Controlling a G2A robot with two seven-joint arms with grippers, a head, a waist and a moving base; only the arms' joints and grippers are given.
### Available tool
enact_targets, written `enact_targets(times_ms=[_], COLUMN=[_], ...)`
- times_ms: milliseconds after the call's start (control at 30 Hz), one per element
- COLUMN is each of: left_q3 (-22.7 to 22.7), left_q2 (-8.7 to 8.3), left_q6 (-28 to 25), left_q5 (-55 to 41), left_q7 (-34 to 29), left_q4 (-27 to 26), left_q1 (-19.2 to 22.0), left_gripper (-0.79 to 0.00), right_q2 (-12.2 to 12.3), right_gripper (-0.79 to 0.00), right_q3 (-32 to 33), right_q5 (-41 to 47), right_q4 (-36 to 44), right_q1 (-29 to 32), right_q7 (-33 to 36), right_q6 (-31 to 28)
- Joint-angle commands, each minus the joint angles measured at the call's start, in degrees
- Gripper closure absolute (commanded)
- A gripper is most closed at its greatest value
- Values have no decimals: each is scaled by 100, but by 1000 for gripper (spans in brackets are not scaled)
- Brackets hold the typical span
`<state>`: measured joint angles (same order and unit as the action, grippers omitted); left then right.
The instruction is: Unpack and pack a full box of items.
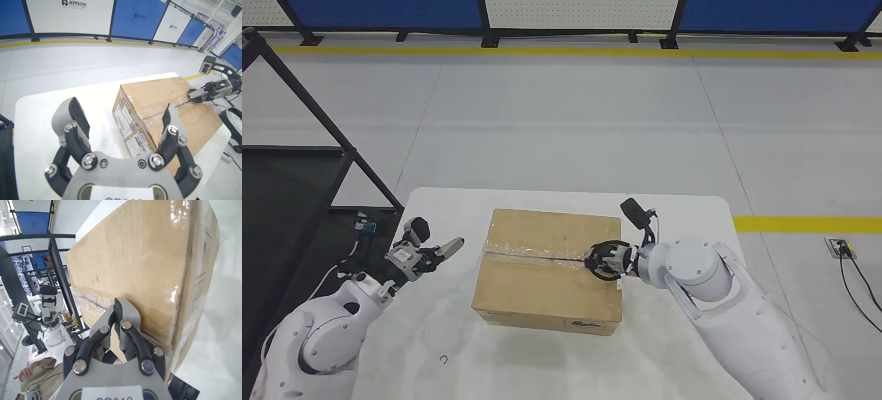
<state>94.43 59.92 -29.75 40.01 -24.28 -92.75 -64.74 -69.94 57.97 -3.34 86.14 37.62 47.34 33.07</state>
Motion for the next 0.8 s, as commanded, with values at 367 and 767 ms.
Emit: enact_targets(times_ms=[367, 767], left_q3=[358, 579], left_q2=[-55, -91], left_q6=[118, 168], left_q5=[-180, -298], left_q7=[265, 458], left_q4=[47, -15], left_q1=[-383, -669], left_gripper=[-785, -785], right_q2=[-205, -537], right_gripper=[0, 0], right_q3=[-510, -1219], right_q5=[229, 488], right_q4=[-171, -934], right_q1=[-339, -950], right_q7=[-317, -332], right_q6=[-322, -494])
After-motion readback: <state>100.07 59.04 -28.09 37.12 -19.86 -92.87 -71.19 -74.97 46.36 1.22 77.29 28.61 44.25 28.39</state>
